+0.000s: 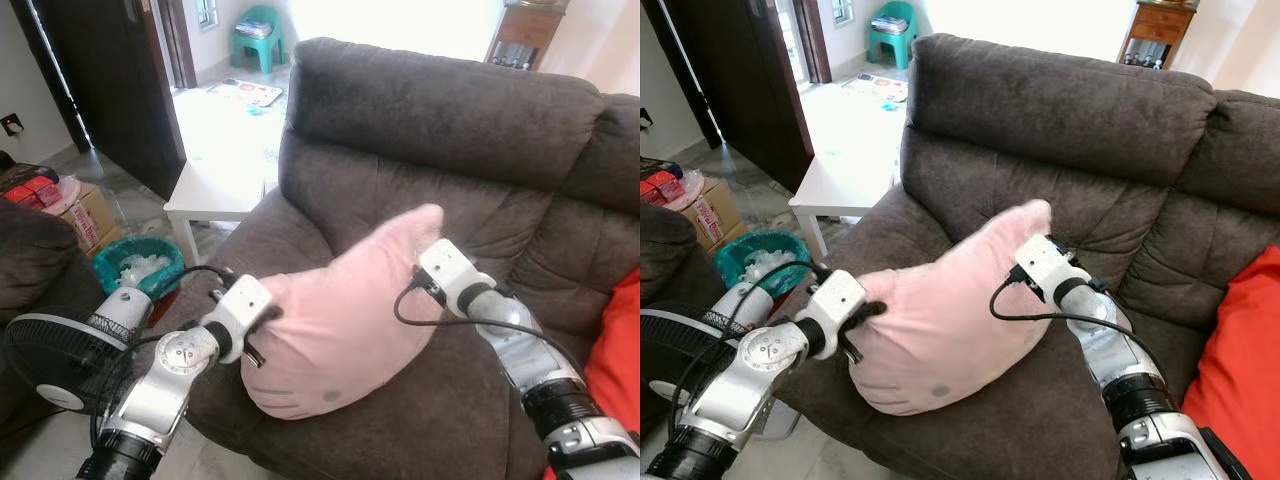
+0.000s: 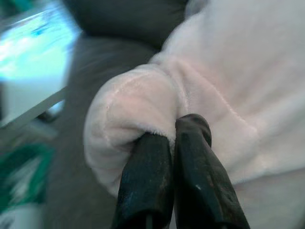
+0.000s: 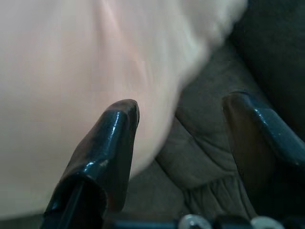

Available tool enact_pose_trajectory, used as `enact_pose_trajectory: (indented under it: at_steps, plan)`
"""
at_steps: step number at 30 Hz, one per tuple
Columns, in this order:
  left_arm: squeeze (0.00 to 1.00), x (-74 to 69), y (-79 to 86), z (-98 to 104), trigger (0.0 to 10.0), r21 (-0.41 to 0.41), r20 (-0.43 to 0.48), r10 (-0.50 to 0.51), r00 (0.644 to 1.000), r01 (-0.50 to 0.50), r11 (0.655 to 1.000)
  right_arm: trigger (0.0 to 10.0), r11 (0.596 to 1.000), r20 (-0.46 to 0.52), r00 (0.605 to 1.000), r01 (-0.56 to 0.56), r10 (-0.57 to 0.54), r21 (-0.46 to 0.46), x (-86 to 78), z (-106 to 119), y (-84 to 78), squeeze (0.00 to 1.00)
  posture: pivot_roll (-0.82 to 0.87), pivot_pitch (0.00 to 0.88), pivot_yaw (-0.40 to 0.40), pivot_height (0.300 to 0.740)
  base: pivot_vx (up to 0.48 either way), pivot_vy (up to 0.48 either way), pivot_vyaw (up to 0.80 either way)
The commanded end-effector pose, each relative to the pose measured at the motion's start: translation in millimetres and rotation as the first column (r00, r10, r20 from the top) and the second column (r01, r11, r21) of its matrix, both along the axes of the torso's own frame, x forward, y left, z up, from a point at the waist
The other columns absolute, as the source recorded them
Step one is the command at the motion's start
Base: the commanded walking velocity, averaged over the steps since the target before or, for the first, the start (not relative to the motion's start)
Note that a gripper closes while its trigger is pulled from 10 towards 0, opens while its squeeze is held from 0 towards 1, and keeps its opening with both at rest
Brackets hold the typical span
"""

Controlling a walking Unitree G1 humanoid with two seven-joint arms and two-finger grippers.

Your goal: Move the pillow to the sofa from floor

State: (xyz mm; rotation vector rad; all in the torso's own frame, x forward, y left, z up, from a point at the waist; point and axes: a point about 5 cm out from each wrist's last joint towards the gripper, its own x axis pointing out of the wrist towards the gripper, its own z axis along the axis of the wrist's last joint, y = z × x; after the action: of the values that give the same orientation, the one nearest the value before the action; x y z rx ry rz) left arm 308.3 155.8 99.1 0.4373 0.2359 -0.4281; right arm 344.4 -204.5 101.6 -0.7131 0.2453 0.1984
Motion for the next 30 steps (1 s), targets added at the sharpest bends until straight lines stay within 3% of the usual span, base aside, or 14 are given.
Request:
enact_pose_trajectory:
  at_steps: [1,4,9,12,13,15,18,21,23,25,27,28,29,30]
  plan:
    - [0.00,6.2,18.3,1,10.0,0.012,0.024,0.148,0.989,-0.148,0.989,10.0,0.996,-0.005,0.996,0.085,-0.085,-0.007,-5.9,-8,-15.6,0.00,0.08,0.009,-0.076,0.740,0.000,0.000,0.00]
    - [0.00,6.9,20.9,-2,10.0,-0.010,0.018,0.183,0.983,-0.183,0.983,10.0,0.990,-0.011,0.990,0.143,-0.143,-0.001,-11.8,-16,-23.1,0.00,0.08,0.012,-0.077,0.740,0.000,0.000,0.00]
    - [0.00,6.8,20.3,-10,10.0,-0.034,0.024,0.250,0.968,-0.249,0.968,10.0,0.950,-0.078,0.948,0.311,-0.307,0.038,-36.2,-52,-41.5,0.00,0.08,0.016,-0.078,0.740,0.000,0.000,0.00]
    - [0.00,7.3,30.7,-13,10.0,-0.081,0.041,0.436,0.899,-0.432,0.898,10.0,0.932,-0.166,0.920,0.361,-0.354,0.017,-57.6,-81,-42.7,0.00,0.08,0.017,-0.079,0.740,0.000,0.000,0.00]
    - [0.00,6.5,38.0,-16,10.0,-0.090,0.033,0.518,0.855,-0.513,0.853,10.0,0.922,-0.197,0.906,0.387,-0.374,0.033,-65.0,-90,-41.7,0.00,0.08,0.017,-0.079,0.740,0.000,0.000,0.00]
    - [0.00,4.4,47.5,-19,10.0,-0.075,0.025,0.592,0.805,-0.589,0.804,10.0,0.914,-0.221,0.895,0.404,-0.389,0.030,-73.5,-100,-39.5,0.00,0.08,0.017,-0.079,0.740,0.000,0.000,0.00]
    - [0.00,3.0,54.9,-21,10.0,-0.050,0.037,0.632,0.774,-0.631,0.774,10.0,0.908,-0.242,0.883,0.418,-0.403,0.016,-81.8,-110,-37.5,0.00,0.08,0.017,-0.079,0.740,0.000,0.000,0.00]
    - [0.00,3.6,58.4,-21,10.0,-0.045,0.055,0.646,0.762,-0.644,0.764,10.0,0.874,-0.290,0.841,0.485,-0.456,0.035,-94.4,-124,-38.4,0.00,0.08,0.016,-0.076,0.740,0.000,0.000,0.00]
    - [0.00,5.9,52.3,-19,10.0,-0.101,0.056,0.611,0.789,-0.605,0.790,10.0,0.847,-0.321,0.812,0.529,-0.488,0.050,-102.7,-131,-39.8,0.00,0.08,0.016,-0.076,0.740,0.000,0.000,0.00]
    - [0.00,8.2,30.2,-14,10.0,-0.180,0.078,0.479,0.874,-0.460,0.869,10.0,0.782,-0.374,0.739,0.621,-0.560,0.056,-119.6,-143,-45.6,0.00,0.08,0.017,-0.076,0.740,0.000,0.000,0.00]
    - [0.00,7.6,23.1,-15,10.0,-0.187,0.076,0.433,0.898,-0.413,0.891,10.0,0.759,-0.390,0.716,0.648,-0.579,0.063,-124.5,-147,-46.7,0.00,0.08,0.017,-0.076,0.740,0.000,0.000,0.00]
    - [0.00,4.8,10.1,-17,10.0,-0.174,0.078,0.330,0.941,-0.313,0.934,10.0,0.709,-0.436,0.668,0.699,-0.603,0.090,-133.7,-153,-46.3,0.00,0.08,0.017,-0.075,0.740,0.000,0.000,0.00]
    - [0.00,4.8,10.1,-17,10.0,-0.174,0.078,0.330,0.941,-0.313,0.934,10.0,0.709,-0.436,0.668,0.699,-0.603,0.090,-133.7,-153,-46.3,0.00,0.08,0.017,-0.075,0.740,0.000,0.000,0.00]
    - [0.00,1.5,-1.7,-18,10.0,-0.199,0.072,0.245,0.967,-0.227,0.953,10.0,0.672,-0.471,0.635,0.732,-0.613,0.112,-142.2,-160,-43.8,0.00,0.08,0.020,-0.073,0.740,0.000,0.000,0.00]
